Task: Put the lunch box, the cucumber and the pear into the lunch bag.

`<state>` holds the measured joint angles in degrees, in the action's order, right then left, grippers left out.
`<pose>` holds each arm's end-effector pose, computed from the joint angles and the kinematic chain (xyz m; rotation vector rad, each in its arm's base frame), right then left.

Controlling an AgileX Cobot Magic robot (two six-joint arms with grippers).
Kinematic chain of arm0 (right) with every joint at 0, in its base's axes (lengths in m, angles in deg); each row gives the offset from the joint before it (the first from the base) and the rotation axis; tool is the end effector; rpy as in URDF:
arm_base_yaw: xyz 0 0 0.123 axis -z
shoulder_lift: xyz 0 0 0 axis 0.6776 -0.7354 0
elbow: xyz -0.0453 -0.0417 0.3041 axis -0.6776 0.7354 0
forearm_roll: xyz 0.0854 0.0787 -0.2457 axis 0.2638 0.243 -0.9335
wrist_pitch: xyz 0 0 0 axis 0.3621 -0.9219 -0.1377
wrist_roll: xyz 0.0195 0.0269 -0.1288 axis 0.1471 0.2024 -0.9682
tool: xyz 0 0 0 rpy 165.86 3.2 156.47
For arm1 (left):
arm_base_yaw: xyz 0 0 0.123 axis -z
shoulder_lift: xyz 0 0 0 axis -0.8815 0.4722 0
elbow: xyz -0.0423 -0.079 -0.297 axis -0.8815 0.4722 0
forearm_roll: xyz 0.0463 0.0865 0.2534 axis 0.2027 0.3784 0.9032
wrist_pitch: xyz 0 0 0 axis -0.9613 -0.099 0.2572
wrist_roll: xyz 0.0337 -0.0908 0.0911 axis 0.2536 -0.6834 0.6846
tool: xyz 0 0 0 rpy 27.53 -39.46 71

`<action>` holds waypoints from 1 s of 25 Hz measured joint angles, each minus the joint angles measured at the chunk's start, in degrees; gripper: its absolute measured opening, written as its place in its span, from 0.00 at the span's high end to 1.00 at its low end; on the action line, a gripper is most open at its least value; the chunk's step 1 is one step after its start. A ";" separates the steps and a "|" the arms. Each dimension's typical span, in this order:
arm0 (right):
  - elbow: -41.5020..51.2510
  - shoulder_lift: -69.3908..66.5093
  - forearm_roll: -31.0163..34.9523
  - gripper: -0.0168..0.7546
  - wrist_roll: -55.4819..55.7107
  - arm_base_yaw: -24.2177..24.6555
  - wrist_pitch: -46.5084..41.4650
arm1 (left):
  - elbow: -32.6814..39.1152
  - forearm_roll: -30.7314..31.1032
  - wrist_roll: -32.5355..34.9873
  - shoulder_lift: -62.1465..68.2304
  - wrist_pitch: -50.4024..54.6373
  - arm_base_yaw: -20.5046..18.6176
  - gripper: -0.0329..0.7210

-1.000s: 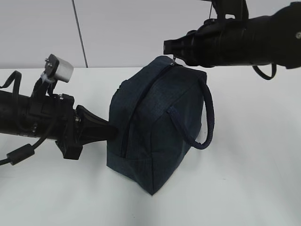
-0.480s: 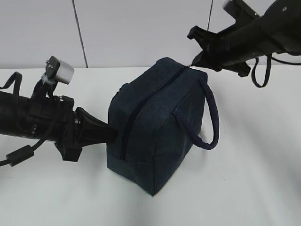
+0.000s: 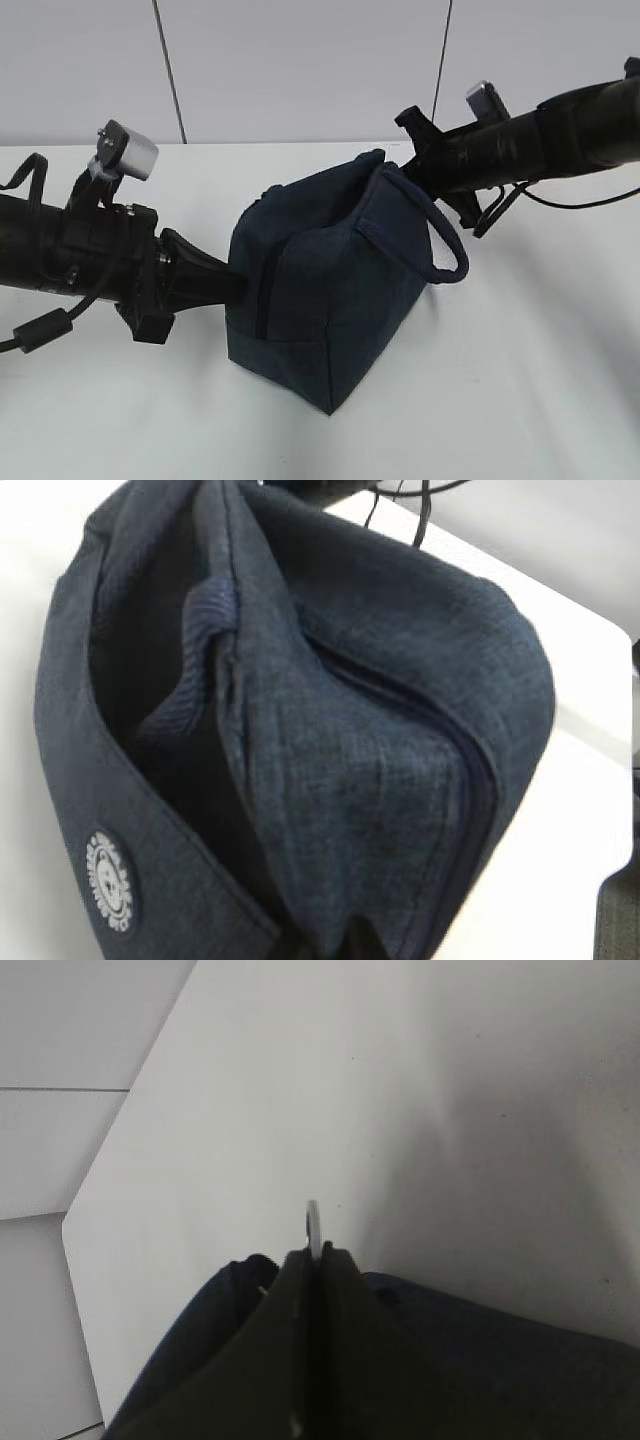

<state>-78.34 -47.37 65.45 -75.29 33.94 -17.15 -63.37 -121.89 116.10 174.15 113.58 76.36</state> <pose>0.4880 0.1307 0.1473 0.7391 2.2941 1.0544 0.2818 -0.1746 0.1757 1.0849 2.0082 -0.9215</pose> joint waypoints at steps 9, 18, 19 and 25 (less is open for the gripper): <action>0.00 -1.72 8.25 0.98 -10.69 1.69 -4.23 | 0.00 -0.10 -0.20 0.00 -0.59 0.00 0.95; -2.63 3.58 13.37 0.98 -20.23 1.79 -6.55 | 0.00 0.39 -0.23 0.00 -0.59 0.00 0.95; -2.77 4.14 13.37 0.98 -20.23 1.79 -6.66 | 0.00 0.25 -0.23 0.00 -0.74 0.00 0.95; -2.87 4.51 13.37 0.98 -20.23 1.79 -6.21 | 0.00 -0.07 -0.26 0.00 -0.93 0.00 0.95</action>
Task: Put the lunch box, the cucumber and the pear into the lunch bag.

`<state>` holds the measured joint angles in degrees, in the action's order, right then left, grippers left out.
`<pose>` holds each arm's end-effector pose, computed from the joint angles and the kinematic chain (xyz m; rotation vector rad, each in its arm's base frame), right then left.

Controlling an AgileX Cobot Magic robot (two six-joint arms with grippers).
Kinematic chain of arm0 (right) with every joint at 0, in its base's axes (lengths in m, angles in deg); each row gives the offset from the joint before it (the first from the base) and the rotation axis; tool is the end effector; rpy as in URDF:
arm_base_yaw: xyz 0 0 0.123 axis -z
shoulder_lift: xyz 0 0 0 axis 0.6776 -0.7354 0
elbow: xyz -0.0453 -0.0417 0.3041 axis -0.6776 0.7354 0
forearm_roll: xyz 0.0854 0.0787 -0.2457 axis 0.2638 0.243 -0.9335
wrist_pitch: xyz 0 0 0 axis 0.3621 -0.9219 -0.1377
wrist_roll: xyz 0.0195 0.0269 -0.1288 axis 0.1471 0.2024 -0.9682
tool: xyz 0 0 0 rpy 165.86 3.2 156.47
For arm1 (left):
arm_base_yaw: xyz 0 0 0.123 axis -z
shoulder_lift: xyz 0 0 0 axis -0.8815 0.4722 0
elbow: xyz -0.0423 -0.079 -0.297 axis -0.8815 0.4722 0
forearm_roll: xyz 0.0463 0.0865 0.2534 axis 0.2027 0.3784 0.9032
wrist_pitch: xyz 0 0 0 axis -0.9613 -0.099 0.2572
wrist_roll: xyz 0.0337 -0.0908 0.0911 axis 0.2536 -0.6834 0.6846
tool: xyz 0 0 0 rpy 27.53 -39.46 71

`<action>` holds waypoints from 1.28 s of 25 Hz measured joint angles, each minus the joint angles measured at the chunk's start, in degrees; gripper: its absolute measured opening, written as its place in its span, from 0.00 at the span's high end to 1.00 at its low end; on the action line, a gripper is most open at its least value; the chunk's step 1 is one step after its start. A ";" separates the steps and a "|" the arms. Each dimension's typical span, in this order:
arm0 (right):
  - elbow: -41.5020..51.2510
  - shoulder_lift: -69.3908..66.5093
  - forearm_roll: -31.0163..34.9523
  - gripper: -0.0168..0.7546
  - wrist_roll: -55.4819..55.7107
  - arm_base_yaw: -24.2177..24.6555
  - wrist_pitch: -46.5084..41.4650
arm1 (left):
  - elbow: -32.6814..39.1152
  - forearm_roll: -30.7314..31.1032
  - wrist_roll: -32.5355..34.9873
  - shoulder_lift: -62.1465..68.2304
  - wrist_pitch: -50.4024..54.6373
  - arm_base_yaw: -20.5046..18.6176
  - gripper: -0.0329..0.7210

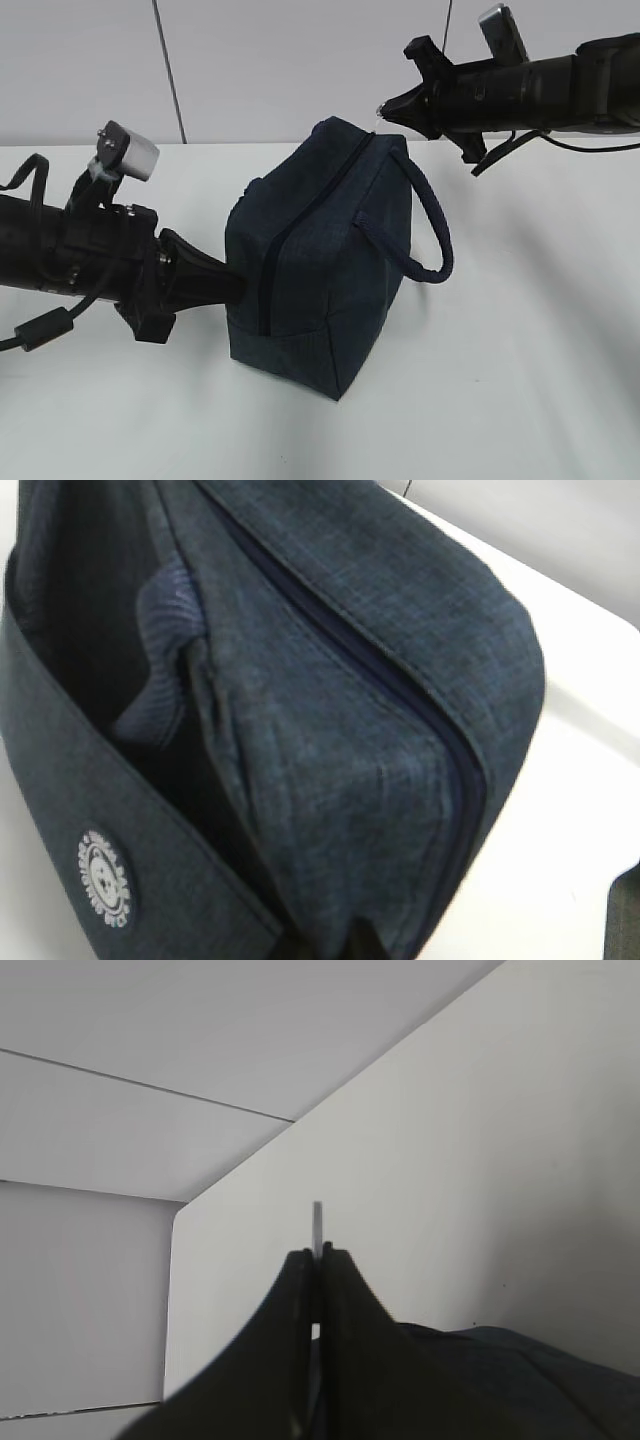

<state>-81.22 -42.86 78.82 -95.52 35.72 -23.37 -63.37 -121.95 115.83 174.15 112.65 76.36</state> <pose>0.4987 0.1279 0.2206 0.4539 2.0759 1.1543 0.2833 -0.1735 0.1747 1.0741 2.0193 -0.9055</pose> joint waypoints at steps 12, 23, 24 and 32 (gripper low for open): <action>0.00 0.00 -11.99 0.18 -1.36 0.00 0.22 | 0.00 0.00 -0.70 0.00 0.00 0.00 0.66; -0.04 5.80 -30.68 0.21 3.13 1.67 -3.66 | 0.00 7.31 -9.19 -7.24 -2.27 -1.98 0.58; -0.04 6.56 -33.39 0.21 4.62 1.77 -4.35 | 0.00 9.49 -11.88 -8.40 -2.58 -2.68 0.57; -0.17 11.08 -69.89 0.24 28.99 2.02 -18.59 | 0.11 39.56 -51.84 -21.32 -8.27 -3.95 0.57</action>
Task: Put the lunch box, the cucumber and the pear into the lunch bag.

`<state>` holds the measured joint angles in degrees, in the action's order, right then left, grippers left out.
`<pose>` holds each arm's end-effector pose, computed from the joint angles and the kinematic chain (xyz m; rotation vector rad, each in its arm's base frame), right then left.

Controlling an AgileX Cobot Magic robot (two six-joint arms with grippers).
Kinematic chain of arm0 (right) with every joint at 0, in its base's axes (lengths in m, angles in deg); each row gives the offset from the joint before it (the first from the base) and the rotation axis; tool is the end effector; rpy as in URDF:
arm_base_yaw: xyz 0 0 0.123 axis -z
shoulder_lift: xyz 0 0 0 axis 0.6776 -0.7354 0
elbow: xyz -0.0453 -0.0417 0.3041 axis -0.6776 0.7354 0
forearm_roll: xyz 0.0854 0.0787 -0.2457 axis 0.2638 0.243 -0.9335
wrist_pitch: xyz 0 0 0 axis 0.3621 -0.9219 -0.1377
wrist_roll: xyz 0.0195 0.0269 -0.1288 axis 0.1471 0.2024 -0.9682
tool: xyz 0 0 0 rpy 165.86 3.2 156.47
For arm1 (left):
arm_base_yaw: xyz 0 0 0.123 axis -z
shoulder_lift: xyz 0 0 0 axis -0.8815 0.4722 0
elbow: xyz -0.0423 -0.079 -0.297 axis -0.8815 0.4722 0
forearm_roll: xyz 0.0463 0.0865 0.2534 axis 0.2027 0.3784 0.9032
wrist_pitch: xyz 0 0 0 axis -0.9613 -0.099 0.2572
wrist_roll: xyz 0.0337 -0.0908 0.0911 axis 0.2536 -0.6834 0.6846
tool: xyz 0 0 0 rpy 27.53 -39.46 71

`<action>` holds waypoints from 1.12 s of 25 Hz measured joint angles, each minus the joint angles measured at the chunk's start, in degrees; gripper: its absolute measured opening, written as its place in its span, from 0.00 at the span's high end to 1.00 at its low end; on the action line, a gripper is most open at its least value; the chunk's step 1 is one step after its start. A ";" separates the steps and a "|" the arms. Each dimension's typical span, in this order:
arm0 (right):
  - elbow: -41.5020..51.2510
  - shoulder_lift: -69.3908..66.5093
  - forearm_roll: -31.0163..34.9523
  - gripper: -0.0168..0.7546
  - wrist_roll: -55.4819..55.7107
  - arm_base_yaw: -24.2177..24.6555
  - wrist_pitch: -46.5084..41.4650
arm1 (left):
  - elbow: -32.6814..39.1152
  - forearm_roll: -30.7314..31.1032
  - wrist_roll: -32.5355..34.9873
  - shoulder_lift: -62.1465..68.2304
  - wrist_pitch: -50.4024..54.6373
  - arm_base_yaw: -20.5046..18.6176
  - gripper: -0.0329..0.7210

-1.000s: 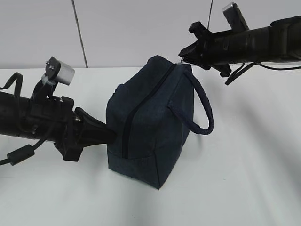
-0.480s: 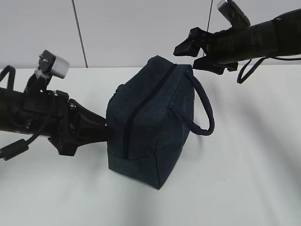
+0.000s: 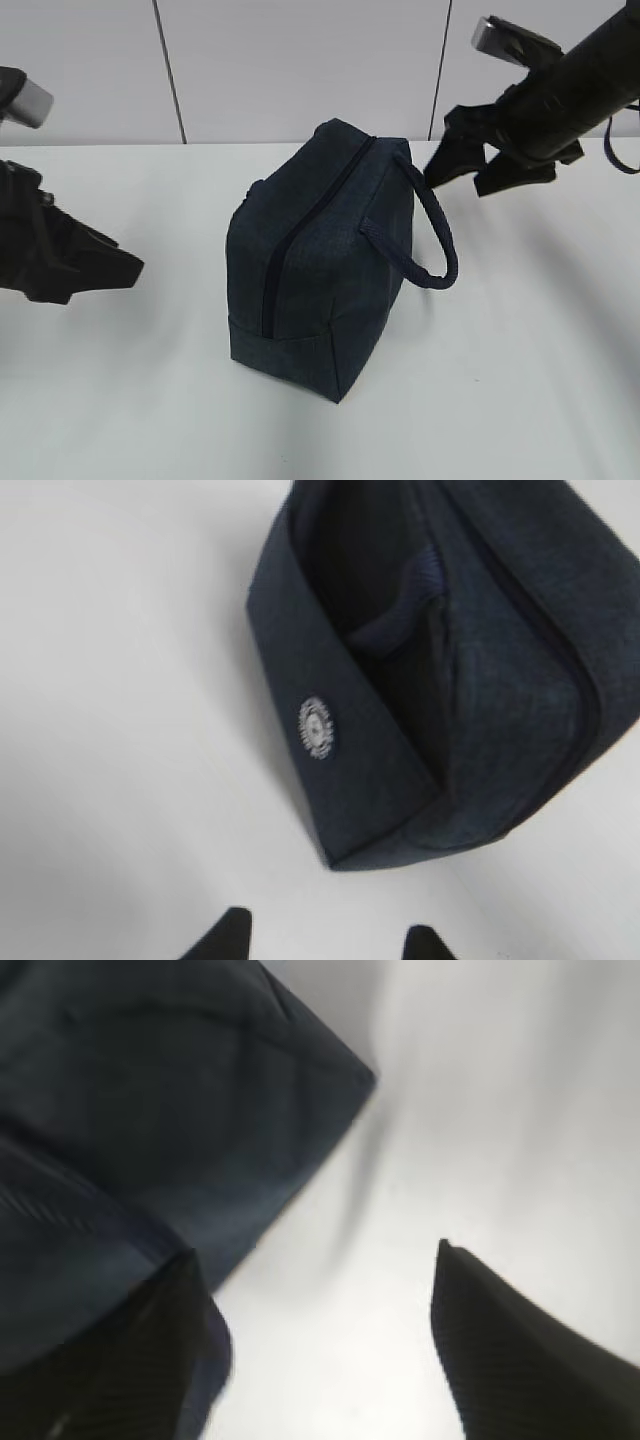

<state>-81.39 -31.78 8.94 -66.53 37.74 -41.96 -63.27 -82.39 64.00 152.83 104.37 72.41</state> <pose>0.4173 0.0889 0.2333 -0.2627 2.6404 0.5683 0.2523 -0.1075 0.2354 0.7595 2.3327 -0.5321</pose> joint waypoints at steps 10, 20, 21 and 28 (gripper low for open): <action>5.01 14.06 -21.22 0.38 18.30 0.00 -10.04 | 0.03 25.96 -38.40 -19.21 4.64 0.00 0.57; 27.84 44.82 -24.19 0.38 18.61 0.00 -13.39 | 0.03 30.33 -43.20 -39.88 15.32 0.00 0.58; 29.42 48.11 -24.30 0.38 18.61 0.00 -13.95 | 0.03 30.75 -43.25 -41.71 16.63 0.00 0.59; 37.17 68.27 -24.67 0.38 19.57 0.00 -15.06 | 0.68 34.49 -43.25 -50.80 22.93 0.00 0.59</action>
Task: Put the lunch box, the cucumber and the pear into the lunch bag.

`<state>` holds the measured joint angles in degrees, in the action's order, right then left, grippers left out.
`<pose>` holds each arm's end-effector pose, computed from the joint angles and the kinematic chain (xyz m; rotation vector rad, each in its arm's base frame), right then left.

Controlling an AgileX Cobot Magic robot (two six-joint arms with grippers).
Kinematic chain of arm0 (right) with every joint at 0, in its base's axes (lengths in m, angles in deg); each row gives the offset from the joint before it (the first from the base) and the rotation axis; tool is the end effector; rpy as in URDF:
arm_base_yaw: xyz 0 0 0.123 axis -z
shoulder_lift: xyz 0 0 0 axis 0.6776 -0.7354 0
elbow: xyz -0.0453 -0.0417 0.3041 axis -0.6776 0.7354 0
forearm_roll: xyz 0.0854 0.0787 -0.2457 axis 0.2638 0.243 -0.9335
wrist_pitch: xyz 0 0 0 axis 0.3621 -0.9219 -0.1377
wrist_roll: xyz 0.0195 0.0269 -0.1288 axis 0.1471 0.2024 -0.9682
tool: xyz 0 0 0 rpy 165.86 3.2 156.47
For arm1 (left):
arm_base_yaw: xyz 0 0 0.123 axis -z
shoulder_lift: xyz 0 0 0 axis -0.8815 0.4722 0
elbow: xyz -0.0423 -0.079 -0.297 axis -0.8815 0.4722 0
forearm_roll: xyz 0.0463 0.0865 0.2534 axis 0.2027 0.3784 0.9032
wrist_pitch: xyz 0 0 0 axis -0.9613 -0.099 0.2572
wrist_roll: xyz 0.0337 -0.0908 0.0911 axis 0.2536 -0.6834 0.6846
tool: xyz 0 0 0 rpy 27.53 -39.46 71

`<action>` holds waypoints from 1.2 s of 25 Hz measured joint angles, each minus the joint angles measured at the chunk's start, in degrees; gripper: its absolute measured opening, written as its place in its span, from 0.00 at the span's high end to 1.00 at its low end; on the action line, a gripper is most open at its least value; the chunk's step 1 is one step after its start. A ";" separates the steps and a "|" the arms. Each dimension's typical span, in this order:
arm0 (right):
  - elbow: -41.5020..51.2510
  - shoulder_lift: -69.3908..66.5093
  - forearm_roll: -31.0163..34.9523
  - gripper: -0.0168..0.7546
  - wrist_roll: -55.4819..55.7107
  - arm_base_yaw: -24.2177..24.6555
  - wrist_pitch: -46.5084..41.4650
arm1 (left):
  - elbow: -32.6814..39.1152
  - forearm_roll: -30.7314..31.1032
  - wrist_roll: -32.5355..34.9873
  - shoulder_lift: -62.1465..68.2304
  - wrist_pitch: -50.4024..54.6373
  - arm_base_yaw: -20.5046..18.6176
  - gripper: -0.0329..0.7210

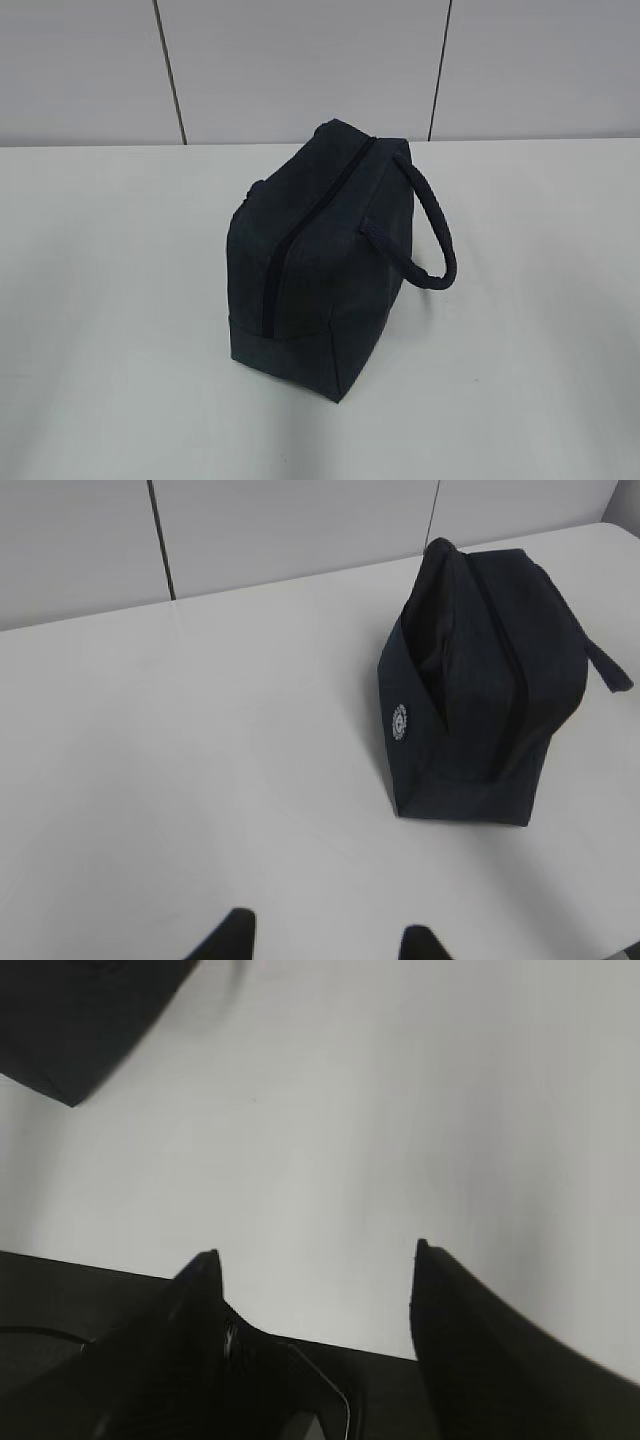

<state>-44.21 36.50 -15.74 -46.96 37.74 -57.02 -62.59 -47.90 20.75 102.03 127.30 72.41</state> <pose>0.1097 0.0238 0.3008 -0.1577 2.4821 0.1681 0.0656 -0.0351 0.3288 0.4254 2.1557 -0.2242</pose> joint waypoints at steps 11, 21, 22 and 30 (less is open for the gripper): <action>7.03 19.42 -6.84 0.38 0.20 0.00 -2.32 | 10.83 1.78 -0.02 -18.08 3.15 0.00 0.59; 12.19 31.25 -8.13 0.38 -0.73 0.00 0.05 | 10.86 2.89 -0.02 -22.42 3.29 0.00 0.59; 12.19 32.44 -8.13 0.38 -0.73 0.00 0.05 | 10.86 2.89 -0.02 -22.43 3.29 0.00 0.59; 13.22 35.85 -8.25 0.38 0.80 0.00 -1.02 | 10.86 2.32 -0.18 -22.48 3.29 0.00 0.59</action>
<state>-30.99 72.35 -23.98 -46.16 37.74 -58.04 -51.73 -45.58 20.58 79.55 130.59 72.41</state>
